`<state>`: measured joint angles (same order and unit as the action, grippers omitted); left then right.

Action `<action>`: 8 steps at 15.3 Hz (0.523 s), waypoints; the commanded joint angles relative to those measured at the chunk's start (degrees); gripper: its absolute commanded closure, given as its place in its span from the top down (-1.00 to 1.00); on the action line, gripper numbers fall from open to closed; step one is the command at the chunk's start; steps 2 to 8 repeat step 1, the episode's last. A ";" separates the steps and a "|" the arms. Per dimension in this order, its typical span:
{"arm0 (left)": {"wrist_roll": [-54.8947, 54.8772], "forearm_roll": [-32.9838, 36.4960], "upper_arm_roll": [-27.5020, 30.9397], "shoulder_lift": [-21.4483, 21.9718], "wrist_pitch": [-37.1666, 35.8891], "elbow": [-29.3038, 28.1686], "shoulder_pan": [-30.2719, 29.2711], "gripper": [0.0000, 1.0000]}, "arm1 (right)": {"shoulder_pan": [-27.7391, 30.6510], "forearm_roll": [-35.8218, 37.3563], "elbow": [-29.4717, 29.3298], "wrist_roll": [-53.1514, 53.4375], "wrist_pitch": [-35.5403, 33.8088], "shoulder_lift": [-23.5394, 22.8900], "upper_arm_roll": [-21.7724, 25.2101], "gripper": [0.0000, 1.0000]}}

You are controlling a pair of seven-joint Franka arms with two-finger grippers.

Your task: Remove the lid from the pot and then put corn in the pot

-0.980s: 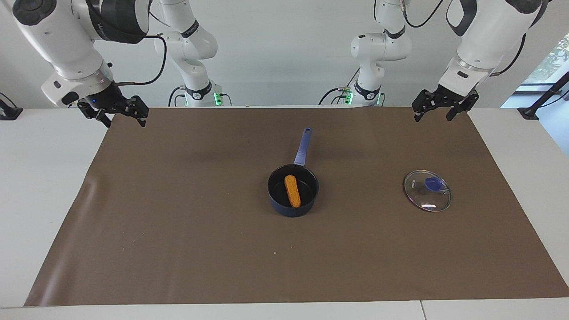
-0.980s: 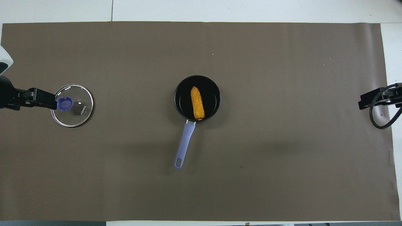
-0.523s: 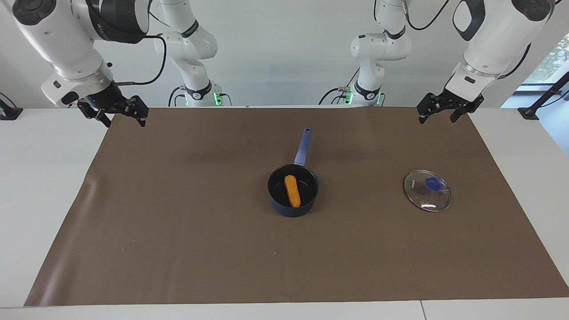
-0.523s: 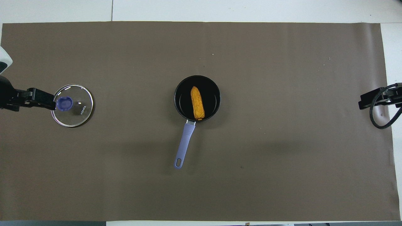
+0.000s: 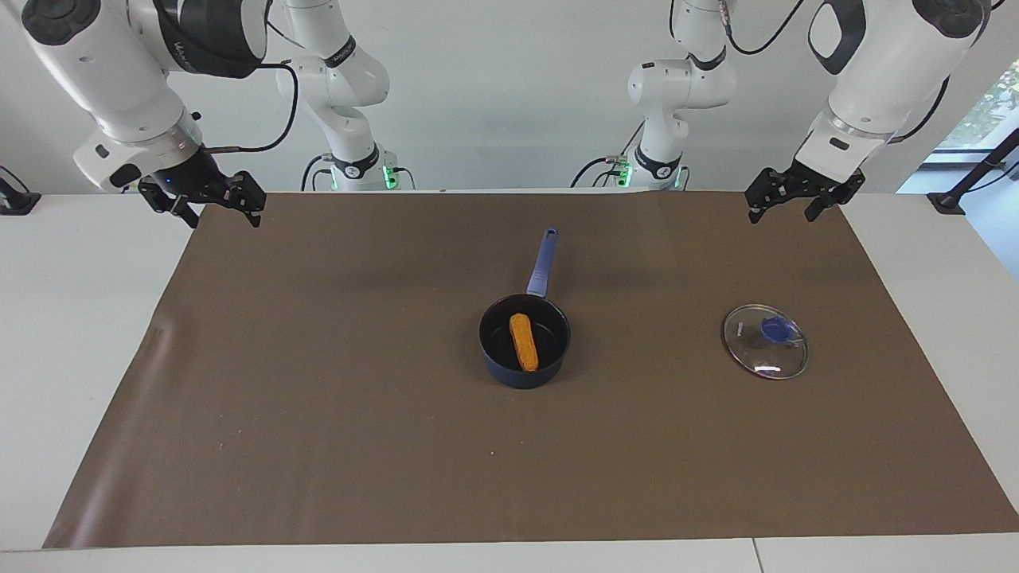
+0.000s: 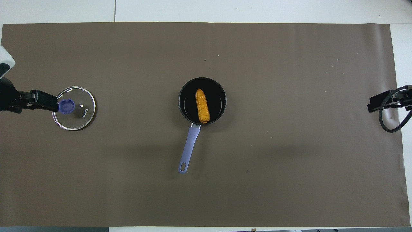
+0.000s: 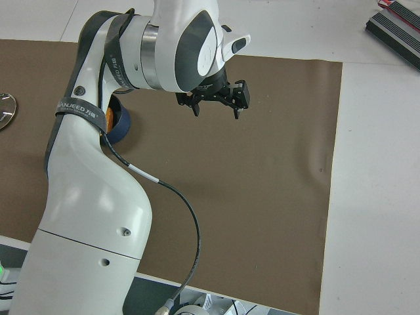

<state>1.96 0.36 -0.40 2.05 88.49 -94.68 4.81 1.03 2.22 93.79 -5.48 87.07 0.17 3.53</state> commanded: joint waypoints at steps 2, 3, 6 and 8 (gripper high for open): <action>-0.38 -0.27 0.05 0.59 1.24 -0.94 0.12 1.00 | 0.37 -0.28 1.22 -0.59 0.91 1.06 -0.19 1.00; -0.38 -0.27 0.05 0.59 1.24 -0.94 0.12 1.00 | 0.37 -0.28 1.22 -0.59 0.91 1.06 -0.19 1.00; -0.38 -0.27 0.05 0.59 1.24 -0.94 0.12 1.00 | 0.37 -0.28 1.22 -0.59 0.91 1.06 -0.19 1.00; -0.38 -0.27 0.05 0.59 1.24 -0.94 0.12 1.00 | 0.37 -0.28 1.22 -0.59 0.91 1.06 -0.19 1.00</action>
